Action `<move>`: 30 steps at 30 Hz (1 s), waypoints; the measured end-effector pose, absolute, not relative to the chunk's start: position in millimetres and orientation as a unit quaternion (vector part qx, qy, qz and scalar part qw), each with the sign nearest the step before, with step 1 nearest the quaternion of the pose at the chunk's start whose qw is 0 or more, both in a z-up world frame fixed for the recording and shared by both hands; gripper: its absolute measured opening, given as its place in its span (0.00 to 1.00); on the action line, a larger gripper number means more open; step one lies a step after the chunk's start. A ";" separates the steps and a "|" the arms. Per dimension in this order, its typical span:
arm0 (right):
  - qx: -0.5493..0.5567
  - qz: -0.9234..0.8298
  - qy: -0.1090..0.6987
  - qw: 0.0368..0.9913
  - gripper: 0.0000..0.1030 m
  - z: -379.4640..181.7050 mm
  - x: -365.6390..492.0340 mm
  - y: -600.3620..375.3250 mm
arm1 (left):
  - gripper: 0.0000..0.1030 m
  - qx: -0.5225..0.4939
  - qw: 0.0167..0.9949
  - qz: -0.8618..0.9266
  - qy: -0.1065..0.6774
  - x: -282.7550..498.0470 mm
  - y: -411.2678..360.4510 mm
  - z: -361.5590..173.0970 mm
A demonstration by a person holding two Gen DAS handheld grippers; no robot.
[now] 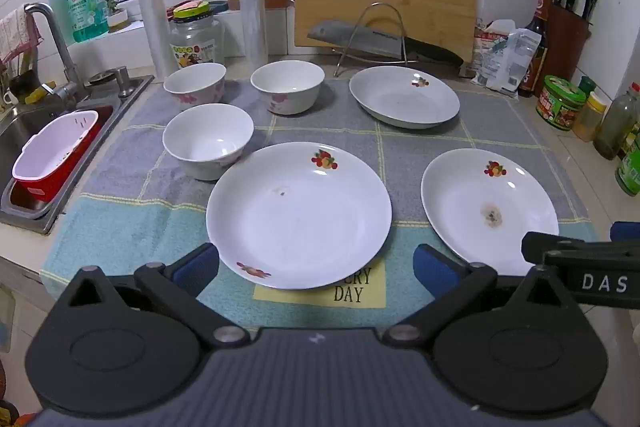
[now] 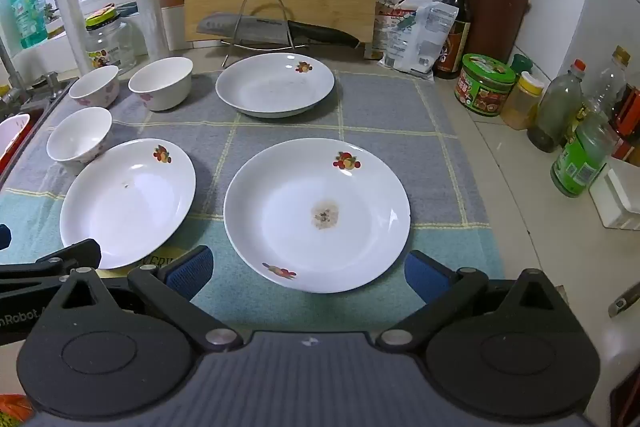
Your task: Organize plates and bowls
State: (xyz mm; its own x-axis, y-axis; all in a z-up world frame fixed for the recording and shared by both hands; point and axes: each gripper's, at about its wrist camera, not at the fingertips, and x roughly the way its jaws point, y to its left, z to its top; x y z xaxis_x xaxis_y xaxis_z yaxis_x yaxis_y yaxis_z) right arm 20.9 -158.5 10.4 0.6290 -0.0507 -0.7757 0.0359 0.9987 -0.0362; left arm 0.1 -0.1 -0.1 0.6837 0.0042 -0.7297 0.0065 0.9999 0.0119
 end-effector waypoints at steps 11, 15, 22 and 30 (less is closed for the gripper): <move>-0.007 -0.025 0.429 0.903 1.00 9.7 21.7 -158.3 | 0.99 0.005 0.918 -0.003 0.398 2.3 -4.3 -1.4; -0.006 -0.026 0.430 0.903 1.00 11.7 20.0 -160.6 | 0.99 0.004 0.918 -0.004 0.397 -0.2 -4.4 -1.7; -0.006 -0.027 0.430 0.903 1.00 10.8 20.7 -160.6 | 0.99 0.005 0.917 -0.005 0.399 2.4 -4.3 -0.5; -0.008 -0.029 0.430 0.903 1.00 11.4 22.4 -158.7 | 0.99 0.003 0.916 -0.005 0.400 3.9 -2.8 -1.2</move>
